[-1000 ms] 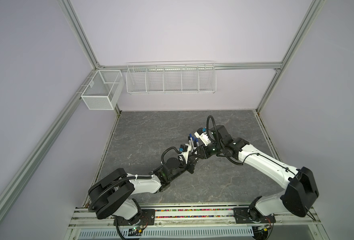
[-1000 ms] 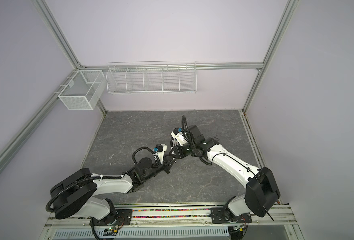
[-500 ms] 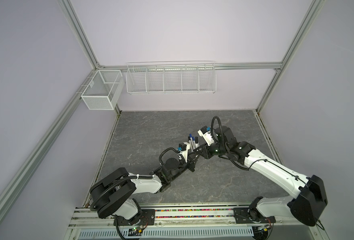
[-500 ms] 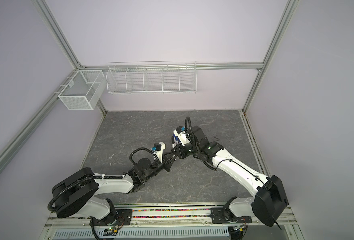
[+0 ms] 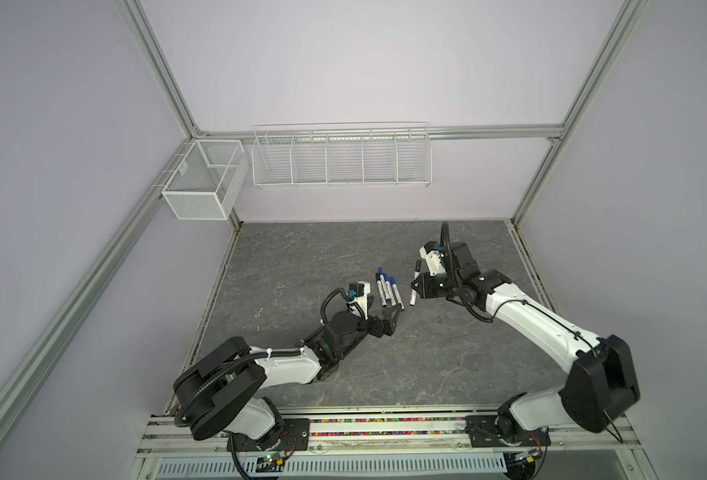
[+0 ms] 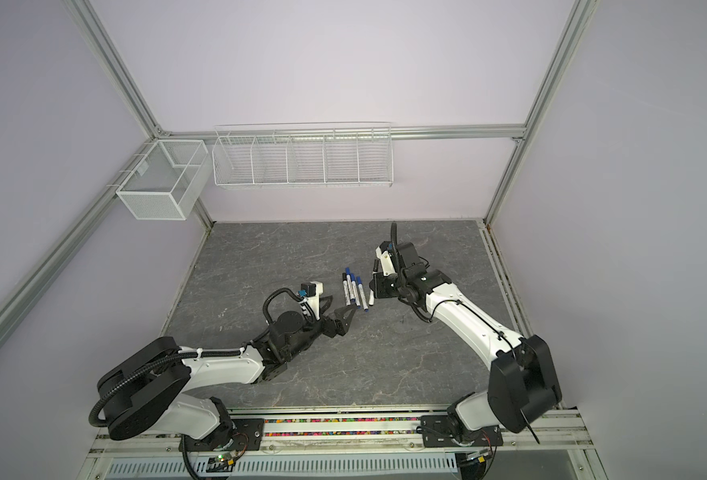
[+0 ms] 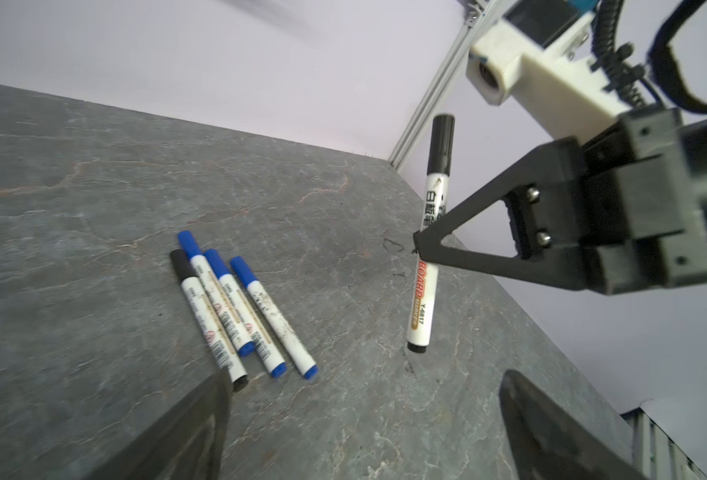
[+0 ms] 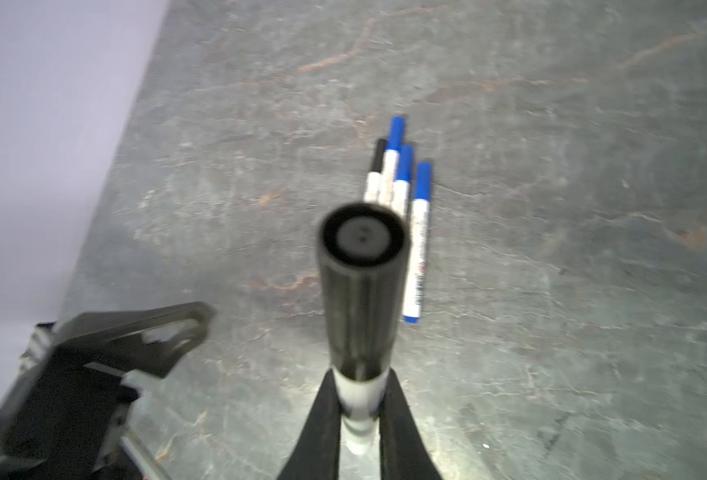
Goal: Insert the pens into the pen caps
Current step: 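Grasp the capped marker with the right gripper while the left gripper opens, then lay the black-capped marker beside the others with the right gripper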
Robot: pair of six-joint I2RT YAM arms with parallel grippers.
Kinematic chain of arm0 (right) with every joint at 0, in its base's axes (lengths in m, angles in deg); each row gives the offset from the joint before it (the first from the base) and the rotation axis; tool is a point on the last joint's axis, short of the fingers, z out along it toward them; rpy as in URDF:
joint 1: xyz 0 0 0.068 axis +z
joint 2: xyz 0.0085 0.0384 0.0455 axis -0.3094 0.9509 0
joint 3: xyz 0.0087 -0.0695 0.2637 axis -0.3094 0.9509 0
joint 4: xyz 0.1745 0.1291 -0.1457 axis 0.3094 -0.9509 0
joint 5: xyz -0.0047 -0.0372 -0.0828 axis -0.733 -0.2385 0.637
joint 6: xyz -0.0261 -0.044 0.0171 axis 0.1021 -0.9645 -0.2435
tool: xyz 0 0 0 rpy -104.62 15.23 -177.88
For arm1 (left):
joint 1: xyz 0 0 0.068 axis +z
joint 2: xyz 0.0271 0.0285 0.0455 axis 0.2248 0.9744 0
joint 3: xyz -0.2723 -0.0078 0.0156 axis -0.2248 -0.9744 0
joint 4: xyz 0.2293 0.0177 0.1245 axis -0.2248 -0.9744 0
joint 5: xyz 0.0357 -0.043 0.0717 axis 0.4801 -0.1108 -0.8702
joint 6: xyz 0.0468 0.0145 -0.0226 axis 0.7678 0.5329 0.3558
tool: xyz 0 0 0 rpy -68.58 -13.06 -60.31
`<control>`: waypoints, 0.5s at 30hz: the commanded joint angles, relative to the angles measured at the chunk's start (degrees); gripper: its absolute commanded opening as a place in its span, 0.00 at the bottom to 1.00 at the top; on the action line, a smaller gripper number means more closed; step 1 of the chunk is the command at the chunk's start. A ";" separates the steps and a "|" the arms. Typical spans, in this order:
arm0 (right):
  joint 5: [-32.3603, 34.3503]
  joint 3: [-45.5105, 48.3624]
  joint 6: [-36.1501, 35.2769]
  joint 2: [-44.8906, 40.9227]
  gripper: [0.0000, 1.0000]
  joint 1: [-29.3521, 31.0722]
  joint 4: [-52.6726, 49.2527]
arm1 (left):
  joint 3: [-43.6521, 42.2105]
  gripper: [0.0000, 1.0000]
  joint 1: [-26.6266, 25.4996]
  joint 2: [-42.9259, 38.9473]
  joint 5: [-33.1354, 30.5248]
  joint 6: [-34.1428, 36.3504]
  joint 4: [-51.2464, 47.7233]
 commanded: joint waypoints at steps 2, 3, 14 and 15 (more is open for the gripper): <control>5.93 -3.60 -1.79 9.96 0.09 -1.10 -9.01 | -0.10 0.99 0.65 -4.53 -15.12 -5.69 -14.75; 5.91 -4.14 -1.88 12.27 0.09 -1.10 -8.83 | 0.44 0.99 0.73 -6.06 -19.21 -6.32 -19.06; 2.20 -10.77 -2.31 27.13 0.14 -0.98 -4.50 | -1.66 0.99 1.15 -18.52 -35.77 -13.24 -39.90; 1.83 -11.05 -2.30 27.82 0.16 -0.85 -4.15 | -2.32 0.99 1.16 -19.44 -36.18 -13.71 -40.41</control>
